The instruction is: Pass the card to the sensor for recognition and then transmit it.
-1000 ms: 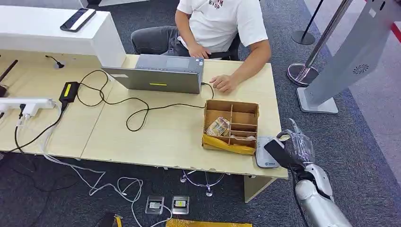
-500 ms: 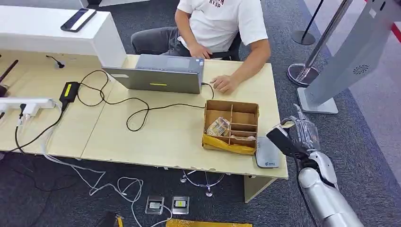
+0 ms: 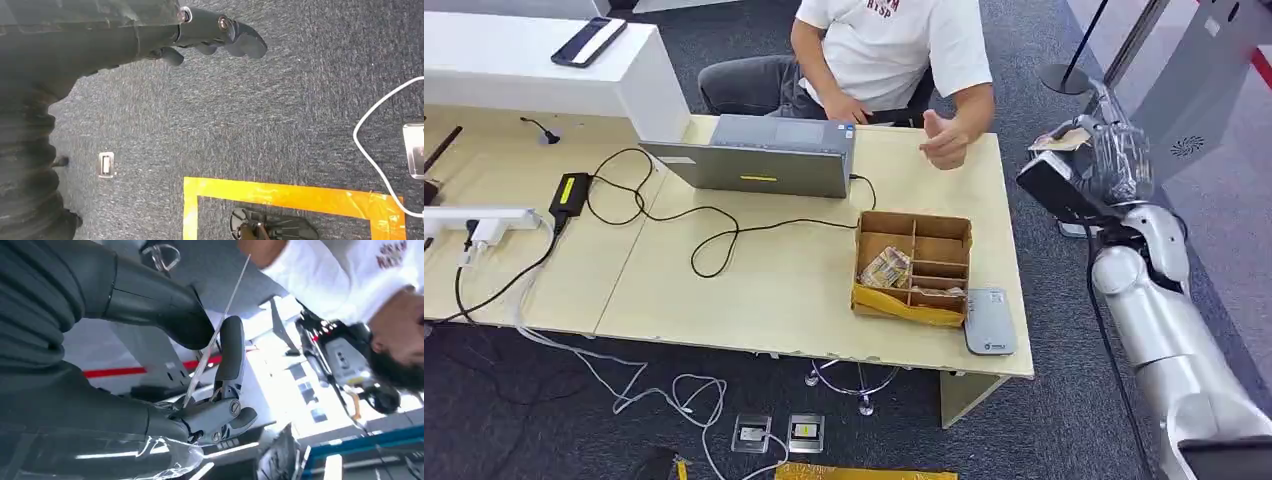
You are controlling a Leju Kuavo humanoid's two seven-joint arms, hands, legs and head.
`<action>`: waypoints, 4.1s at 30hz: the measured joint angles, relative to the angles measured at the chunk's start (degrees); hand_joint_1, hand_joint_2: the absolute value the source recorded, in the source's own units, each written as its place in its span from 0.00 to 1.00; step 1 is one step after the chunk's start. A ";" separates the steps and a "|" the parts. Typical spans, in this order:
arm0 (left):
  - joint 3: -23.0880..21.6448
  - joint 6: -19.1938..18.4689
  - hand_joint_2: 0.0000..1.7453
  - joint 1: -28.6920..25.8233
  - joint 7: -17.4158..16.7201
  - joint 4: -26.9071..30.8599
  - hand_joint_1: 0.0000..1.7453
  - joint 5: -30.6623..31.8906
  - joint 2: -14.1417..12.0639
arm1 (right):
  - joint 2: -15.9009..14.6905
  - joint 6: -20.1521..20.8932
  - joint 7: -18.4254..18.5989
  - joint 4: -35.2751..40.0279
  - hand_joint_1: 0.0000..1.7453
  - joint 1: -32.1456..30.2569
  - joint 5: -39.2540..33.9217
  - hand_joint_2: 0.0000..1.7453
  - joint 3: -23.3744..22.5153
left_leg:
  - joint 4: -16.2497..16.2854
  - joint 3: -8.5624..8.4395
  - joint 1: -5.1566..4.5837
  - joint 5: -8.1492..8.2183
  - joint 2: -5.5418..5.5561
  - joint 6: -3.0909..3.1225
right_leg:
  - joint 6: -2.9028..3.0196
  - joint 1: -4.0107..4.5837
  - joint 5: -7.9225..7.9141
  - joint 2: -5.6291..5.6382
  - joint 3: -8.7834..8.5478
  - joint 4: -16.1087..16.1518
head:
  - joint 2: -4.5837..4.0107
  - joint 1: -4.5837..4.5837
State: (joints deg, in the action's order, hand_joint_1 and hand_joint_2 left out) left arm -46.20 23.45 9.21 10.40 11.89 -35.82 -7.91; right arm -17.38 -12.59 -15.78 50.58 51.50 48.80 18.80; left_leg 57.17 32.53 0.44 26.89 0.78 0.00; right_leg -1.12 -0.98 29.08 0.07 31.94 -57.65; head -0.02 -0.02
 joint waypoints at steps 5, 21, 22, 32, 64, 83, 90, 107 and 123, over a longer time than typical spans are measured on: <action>-0.50 -0.35 1.00 0.49 0.00 0.00 0.00 0.26 -0.02 | 2.36 2.37 -1.16 -4.47 1.00 6.98 2.69 1.00 1.97 | 0.00 0.00 0.02 0.00 0.00 0.00 | 0.00 0.02 0.01 -0.01 0.01 0.00 | 0.00 0.02; -1.42 -0.74 1.00 1.05 0.00 0.00 0.00 0.31 -0.50 | 10.71 3.81 0.26 -18.41 1.00 11.27 6.60 1.00 9.01 | 0.00 0.02 0.04 0.00 0.06 -0.01 | 0.00 0.04 0.01 -0.05 0.02 0.01 | 0.00 0.00; -1.44 -0.74 1.00 1.04 0.00 0.00 0.00 0.31 -0.50 | 10.91 3.87 0.26 -18.83 1.00 11.32 6.58 1.00 9.05 | 0.00 0.01 0.04 0.00 0.06 -0.01 | 0.00 0.04 0.01 -0.05 0.02 0.01 | 0.00 0.00; -1.77 -0.96 1.00 1.03 -0.04 0.00 0.00 0.31 -0.81 | 11.72 2.87 1.49 -23.08 0.00 11.06 6.21 1.00 10.58 | 0.00 -0.01 0.04 0.00 0.05 -0.01 | 0.01 0.04 0.01 -0.04 0.02 0.02 | 0.02 0.00; -2.17 -0.20 1.00 0.10 0.15 0.00 0.00 -1.90 -0.79 | 5.20 22.76 4.11 14.23 0.00 -10.16 -37.04 1.00 4.96 | 0.01 -0.08 0.04 0.01 0.01 -0.01 | 0.01 0.04 0.01 0.01 0.00 0.05 | 0.00 0.00; -2.17 -0.33 1.00 0.09 0.15 0.00 0.00 -1.90 -0.76 | 0.96 21.23 2.34 16.61 0.00 -19.44 -28.28 1.00 4.46 | 0.01 -0.07 0.04 0.03 -0.03 -0.04 | 0.01 0.04 0.01 0.02 0.02 0.05 | 0.00 0.00; -2.17 -0.39 1.00 0.11 0.15 0.00 0.00 -1.90 -0.74 | 0.57 21.34 2.67 16.61 0.00 -19.59 -27.36 1.00 4.48 | 0.00 -0.07 0.04 0.03 -0.03 -0.04 | 0.01 0.04 0.01 0.03 0.02 0.05 | 0.00 0.00; -2.25 -1.33 1.00 0.09 -0.44 0.00 0.00 -2.05 -0.79 | -0.68 8.57 12.69 14.44 0.00 -23.49 14.16 1.00 7.23 | 0.00 -0.05 0.04 0.03 -0.02 -0.04 | 0.02 0.04 0.02 0.02 0.02 0.05 | 0.00 0.00; -2.41 -1.33 1.00 0.21 -0.46 0.00 0.00 -1.84 -0.79 | -0.63 10.80 11.54 14.27 0.00 -25.37 19.23 1.00 7.80 | 0.00 -0.05 0.04 0.03 -0.02 -0.04 | 0.02 0.04 0.02 0.01 0.01 0.05 | 0.00 0.00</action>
State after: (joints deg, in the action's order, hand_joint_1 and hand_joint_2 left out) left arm -48.61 22.12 9.42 9.94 11.89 -37.66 -8.70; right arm -18.01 -1.79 -4.24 64.85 26.13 68.04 26.60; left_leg 57.17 32.48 0.48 26.93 0.76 -0.04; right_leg -1.10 -0.94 29.11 0.08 31.95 -57.60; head -0.02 -0.02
